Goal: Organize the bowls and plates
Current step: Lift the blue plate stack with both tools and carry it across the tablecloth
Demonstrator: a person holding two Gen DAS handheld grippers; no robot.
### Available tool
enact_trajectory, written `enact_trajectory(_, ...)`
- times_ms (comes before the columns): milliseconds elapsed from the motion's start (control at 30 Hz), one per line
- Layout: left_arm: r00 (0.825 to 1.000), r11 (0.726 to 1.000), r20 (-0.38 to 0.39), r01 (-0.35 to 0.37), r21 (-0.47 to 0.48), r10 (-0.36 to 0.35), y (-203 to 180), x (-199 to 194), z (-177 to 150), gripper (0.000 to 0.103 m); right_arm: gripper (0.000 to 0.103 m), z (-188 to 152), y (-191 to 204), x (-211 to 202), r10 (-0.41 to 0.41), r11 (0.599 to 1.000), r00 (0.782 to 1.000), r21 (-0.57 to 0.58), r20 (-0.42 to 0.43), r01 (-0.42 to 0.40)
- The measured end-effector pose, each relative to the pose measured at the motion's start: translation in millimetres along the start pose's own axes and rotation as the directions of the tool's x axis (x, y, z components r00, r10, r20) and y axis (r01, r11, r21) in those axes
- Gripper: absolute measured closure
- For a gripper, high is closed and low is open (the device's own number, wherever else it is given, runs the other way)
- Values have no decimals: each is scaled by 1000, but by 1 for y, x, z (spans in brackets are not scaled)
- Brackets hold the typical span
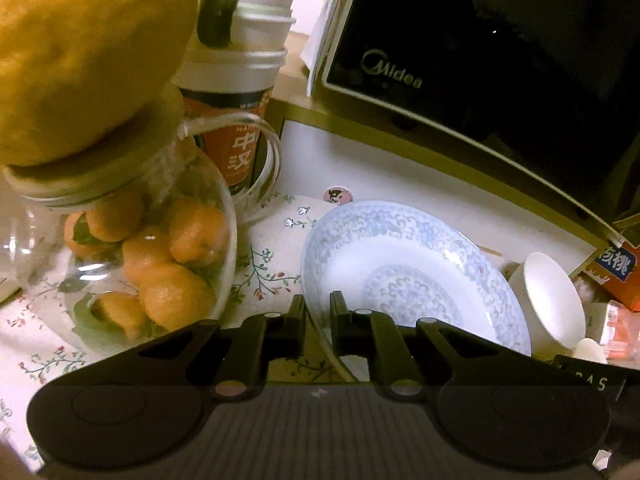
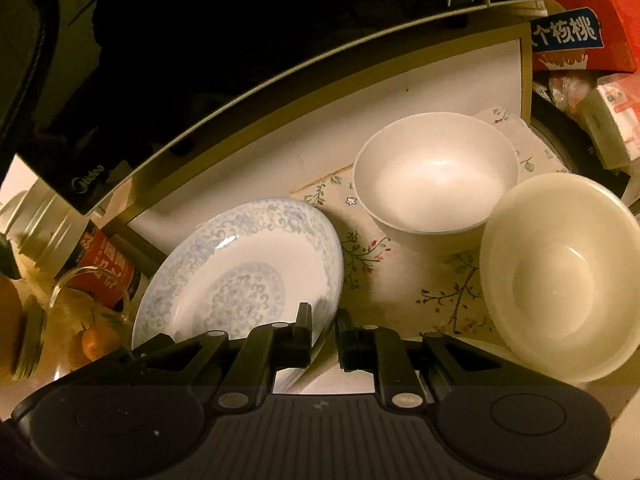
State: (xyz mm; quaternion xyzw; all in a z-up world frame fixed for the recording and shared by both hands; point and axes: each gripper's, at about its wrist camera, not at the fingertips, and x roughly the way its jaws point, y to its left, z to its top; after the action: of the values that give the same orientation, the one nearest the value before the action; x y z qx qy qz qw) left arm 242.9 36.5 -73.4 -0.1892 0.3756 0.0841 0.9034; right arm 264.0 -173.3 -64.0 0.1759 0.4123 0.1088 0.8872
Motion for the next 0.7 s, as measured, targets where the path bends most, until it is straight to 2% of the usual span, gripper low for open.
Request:
enact_trajectory(433, 1000, 1000, 19, 9, -22, -9, 2, -55, -12, 93, 89, -9, 1, -50, 40, 998, 999, -39, 13, -39)
enact_trajectory(700, 998, 1000, 70, -3, -12, 4, 4, -114, -22, 93, 89, -23, 8, -94, 71, 994, 997, -84, 41, -67)
